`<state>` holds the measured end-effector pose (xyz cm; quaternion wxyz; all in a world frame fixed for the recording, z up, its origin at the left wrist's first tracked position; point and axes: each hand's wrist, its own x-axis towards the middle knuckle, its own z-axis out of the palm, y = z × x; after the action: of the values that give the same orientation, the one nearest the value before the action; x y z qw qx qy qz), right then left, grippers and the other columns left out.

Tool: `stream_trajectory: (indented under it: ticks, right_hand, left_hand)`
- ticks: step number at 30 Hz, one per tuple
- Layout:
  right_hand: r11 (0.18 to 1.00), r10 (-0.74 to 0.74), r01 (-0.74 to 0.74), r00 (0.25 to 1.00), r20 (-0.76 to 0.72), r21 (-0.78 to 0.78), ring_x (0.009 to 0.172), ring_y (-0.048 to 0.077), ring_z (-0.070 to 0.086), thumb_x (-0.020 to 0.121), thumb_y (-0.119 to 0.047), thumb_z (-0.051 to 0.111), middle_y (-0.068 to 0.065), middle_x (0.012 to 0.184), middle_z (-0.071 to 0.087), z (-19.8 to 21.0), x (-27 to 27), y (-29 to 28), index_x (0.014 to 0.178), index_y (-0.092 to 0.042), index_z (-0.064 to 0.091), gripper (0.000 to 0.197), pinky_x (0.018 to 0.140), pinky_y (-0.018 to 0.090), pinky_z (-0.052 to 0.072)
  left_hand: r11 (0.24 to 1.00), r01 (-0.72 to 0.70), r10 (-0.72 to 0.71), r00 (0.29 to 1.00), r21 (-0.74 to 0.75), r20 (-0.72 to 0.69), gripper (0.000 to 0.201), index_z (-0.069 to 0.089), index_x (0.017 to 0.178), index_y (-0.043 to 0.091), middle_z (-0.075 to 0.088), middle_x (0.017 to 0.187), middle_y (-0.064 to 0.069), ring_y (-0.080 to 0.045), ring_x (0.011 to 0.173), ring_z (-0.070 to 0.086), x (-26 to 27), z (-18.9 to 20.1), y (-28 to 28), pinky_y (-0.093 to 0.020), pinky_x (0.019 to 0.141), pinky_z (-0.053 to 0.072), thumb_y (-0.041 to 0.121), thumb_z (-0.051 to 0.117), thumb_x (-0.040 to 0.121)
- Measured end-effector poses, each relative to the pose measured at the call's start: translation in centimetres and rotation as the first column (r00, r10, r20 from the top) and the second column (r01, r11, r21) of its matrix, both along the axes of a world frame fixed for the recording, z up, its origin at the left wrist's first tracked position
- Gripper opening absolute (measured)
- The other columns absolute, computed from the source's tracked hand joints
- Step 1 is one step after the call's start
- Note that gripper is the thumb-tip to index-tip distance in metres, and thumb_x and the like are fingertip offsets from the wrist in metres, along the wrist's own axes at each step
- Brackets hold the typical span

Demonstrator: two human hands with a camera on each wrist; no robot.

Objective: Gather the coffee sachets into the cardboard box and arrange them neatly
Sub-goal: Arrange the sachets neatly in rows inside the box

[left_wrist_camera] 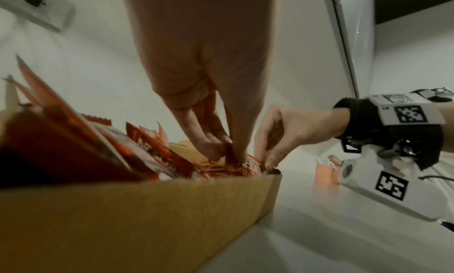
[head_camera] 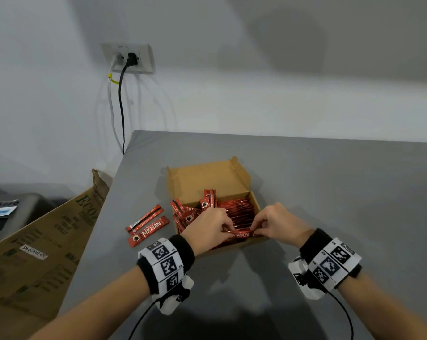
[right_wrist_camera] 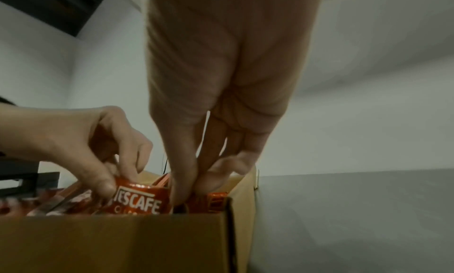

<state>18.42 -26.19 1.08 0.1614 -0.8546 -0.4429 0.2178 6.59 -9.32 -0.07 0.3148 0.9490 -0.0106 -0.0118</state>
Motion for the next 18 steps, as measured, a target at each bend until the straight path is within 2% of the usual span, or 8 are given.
stream_trajectory:
  ticks: [1,4,5,11,18]
  right_hand:
    - [0.999,0.028,-0.025,0.997,0.065,-0.048,0.065,-0.002,0.058,0.079,-0.014,0.071,-0.004,0.082,0.07,0.1,-0.1,0.1,0.088,-0.018,0.076,0.011,0.064,0.007,0.041]
    - [0.983,0.095,-0.056,0.971,0.218,-0.175,0.09,0.014,0.062,0.083,-0.018,0.064,-0.005,0.096,0.071,0.4,-0.5,0.4,0.092,-0.022,0.073,0.014,0.076,0.025,0.046]
    - [0.978,0.105,-0.055,0.964,0.246,-0.204,0.094,0.016,0.061,0.083,-0.018,0.062,-0.004,0.098,0.07,0.4,-0.7,0.5,0.092,-0.023,0.072,0.015,0.077,0.027,0.045]
    - [0.962,0.082,-0.004,0.958,0.274,-0.274,0.095,0.023,0.06,0.08,-0.013,0.058,0.001,0.099,0.068,0.1,-0.9,1.3,0.087,-0.02,0.07,0.015,0.075,0.03,0.044]
    - [0.961,0.101,-0.023,0.957,0.272,-0.275,0.095,0.023,0.06,0.081,-0.013,0.058,0.001,0.099,0.067,0.2,-1.0,1.5,0.089,-0.019,0.067,0.014,0.069,0.026,0.037]
  left_hand:
    - [1.0,0.001,-0.001,1.0,0.003,-0.006,0.017,0.072,0.098,0.011,0.064,0.098,-0.002,-0.01,0.083,0.06,0.1,-0.1,-0.3,-0.022,0.078,0.051,0.02,0.067,0.084]
    - [1.0,0.001,0.0,0.999,0.009,-0.041,0.017,0.071,0.098,0.008,0.067,0.096,-0.004,-0.01,0.081,0.062,0.4,-0.7,-0.8,-0.02,0.076,0.051,0.015,0.068,0.083]
    - [1.0,0.004,-0.003,0.999,0.015,-0.049,0.017,0.071,0.098,0.008,0.068,0.094,-0.005,-0.01,0.081,0.063,0.4,-0.9,-0.9,-0.02,0.075,0.052,0.014,0.068,0.082]
    - [1.0,-0.009,0.009,0.997,-0.004,-0.082,0.01,0.07,0.087,0.009,0.07,0.084,-0.004,-0.01,0.075,0.064,0.5,-1.1,-0.4,-0.022,0.07,0.054,0.014,0.07,0.078]
    - [0.995,0.055,-0.048,0.995,0.078,-0.09,0.013,0.07,0.089,0.006,0.069,0.086,-0.007,-0.016,0.08,0.064,0.7,-1.2,-0.5,-0.025,0.072,0.052,0.004,0.06,0.081]
